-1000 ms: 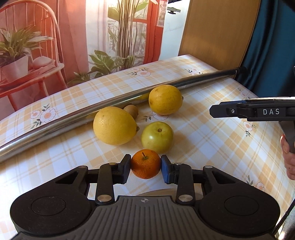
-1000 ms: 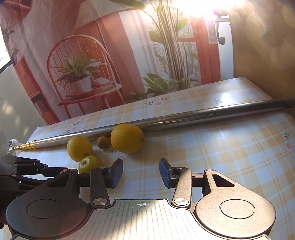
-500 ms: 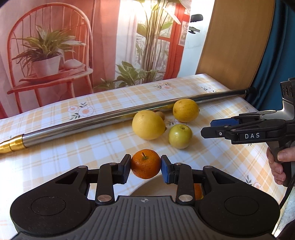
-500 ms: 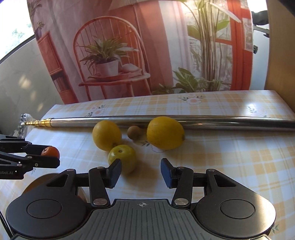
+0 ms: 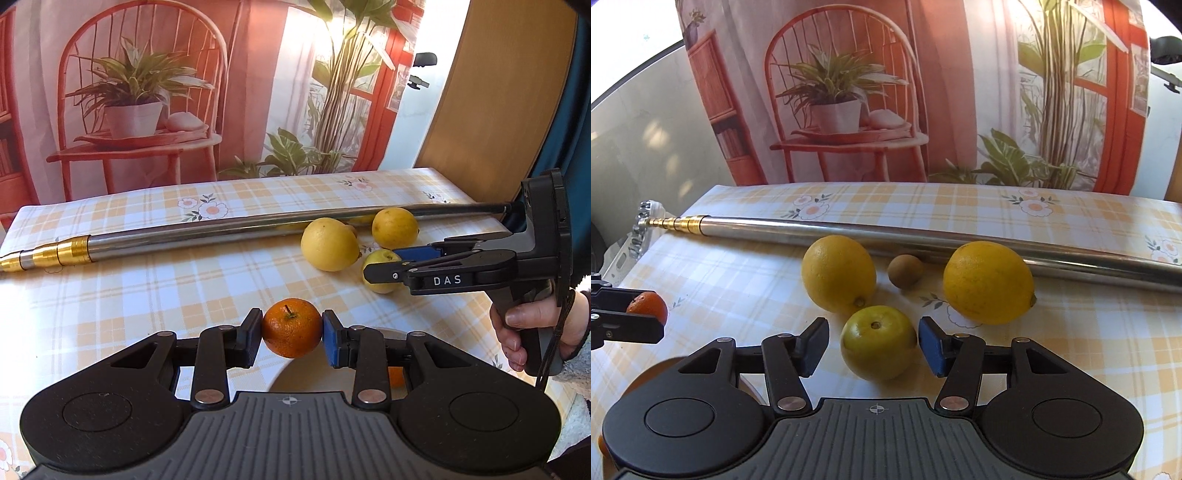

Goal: Organize fruits
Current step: 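Grasp a small mandarin with the left tool while the right tool grasps a green-yellow fruit, then carry the mandarin and the green-yellow fruit over the white plate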

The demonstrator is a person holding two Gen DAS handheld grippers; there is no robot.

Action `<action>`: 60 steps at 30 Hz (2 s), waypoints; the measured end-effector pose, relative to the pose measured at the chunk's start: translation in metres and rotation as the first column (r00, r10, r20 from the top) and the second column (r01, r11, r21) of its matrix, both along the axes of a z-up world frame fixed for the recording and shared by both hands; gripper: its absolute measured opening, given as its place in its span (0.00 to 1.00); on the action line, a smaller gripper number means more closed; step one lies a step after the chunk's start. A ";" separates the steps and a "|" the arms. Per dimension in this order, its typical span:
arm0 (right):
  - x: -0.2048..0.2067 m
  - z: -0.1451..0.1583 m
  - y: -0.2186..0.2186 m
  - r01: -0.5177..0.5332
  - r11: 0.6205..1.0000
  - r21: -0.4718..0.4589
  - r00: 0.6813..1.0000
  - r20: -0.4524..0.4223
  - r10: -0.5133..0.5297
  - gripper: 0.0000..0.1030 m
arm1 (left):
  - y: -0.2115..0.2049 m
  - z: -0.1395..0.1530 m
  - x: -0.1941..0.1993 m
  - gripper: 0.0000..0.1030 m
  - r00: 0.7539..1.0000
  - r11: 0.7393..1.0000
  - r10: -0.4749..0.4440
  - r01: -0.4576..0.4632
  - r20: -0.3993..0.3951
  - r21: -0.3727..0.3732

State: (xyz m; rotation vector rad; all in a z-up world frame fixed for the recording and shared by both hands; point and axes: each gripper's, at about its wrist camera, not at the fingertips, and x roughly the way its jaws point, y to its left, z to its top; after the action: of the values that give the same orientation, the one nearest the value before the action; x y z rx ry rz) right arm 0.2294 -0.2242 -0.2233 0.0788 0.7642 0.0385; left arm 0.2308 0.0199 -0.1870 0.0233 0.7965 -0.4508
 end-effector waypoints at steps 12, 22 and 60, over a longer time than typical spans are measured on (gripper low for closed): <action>-0.001 -0.009 -0.002 0.038 0.999 0.021 0.999 -0.019 -0.038 0.42 | -0.002 -0.004 -0.007 0.35 1.000 1.000 -0.016 0.016 -0.011 -0.011; -0.025 -0.004 0.006 0.055 0.998 0.030 0.998 0.004 -0.055 0.42 | 0.001 -0.001 -0.013 0.35 1.000 1.000 -0.023 0.023 -0.010 -0.012; -0.114 0.036 0.040 -0.013 0.996 0.092 0.992 0.125 0.001 0.42 | -0.026 -0.021 -0.098 0.35 0.981 0.985 -0.171 0.173 -0.093 0.012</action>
State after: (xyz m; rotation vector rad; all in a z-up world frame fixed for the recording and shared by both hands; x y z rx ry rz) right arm 0.1151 -0.1846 -0.1878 0.1609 0.6372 0.0848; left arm 0.1333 -0.0059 -0.2081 0.0911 0.8928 -0.6113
